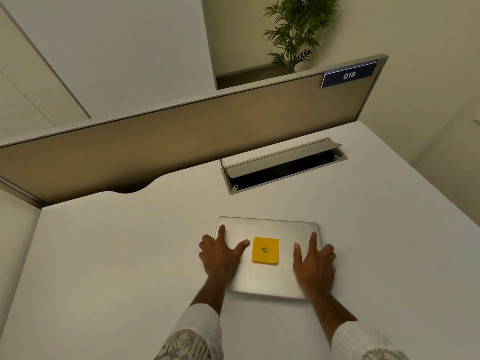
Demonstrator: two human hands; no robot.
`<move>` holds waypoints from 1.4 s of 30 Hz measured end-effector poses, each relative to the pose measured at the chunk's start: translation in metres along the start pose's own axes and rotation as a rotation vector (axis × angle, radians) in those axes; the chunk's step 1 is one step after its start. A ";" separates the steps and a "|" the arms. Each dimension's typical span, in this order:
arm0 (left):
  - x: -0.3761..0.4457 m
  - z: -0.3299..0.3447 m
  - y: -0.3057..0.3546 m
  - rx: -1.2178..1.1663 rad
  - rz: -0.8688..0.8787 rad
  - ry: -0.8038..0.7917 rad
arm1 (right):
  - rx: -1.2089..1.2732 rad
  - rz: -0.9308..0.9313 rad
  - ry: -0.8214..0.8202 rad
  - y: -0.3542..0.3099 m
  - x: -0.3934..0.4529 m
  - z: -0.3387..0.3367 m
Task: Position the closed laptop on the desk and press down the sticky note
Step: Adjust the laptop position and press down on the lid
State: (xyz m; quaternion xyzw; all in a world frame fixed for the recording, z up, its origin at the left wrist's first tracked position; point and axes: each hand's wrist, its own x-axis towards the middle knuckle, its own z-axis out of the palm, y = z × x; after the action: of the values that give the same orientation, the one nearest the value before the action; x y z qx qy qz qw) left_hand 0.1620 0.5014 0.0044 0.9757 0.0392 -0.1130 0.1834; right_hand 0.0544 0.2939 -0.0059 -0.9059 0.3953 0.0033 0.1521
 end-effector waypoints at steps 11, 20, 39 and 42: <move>-0.007 -0.007 -0.022 -0.303 -0.055 -0.032 | 0.031 -0.160 -0.015 -0.007 0.020 -0.005; -0.020 -0.021 -0.054 -0.303 -0.164 0.041 | 0.004 -0.342 -0.063 -0.041 0.023 0.001; -0.025 -0.012 -0.085 -0.041 -0.185 0.093 | -0.109 -0.467 -0.082 -0.068 0.017 0.018; -0.024 -0.012 -0.086 -0.019 -0.185 0.096 | -0.125 -0.468 -0.079 -0.069 0.018 0.019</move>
State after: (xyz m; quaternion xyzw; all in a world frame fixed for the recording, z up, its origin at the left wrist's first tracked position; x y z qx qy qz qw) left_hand 0.1312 0.5852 -0.0096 0.9704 0.1391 -0.0823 0.1792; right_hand 0.1185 0.3303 -0.0081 -0.9796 0.1673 0.0277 0.1076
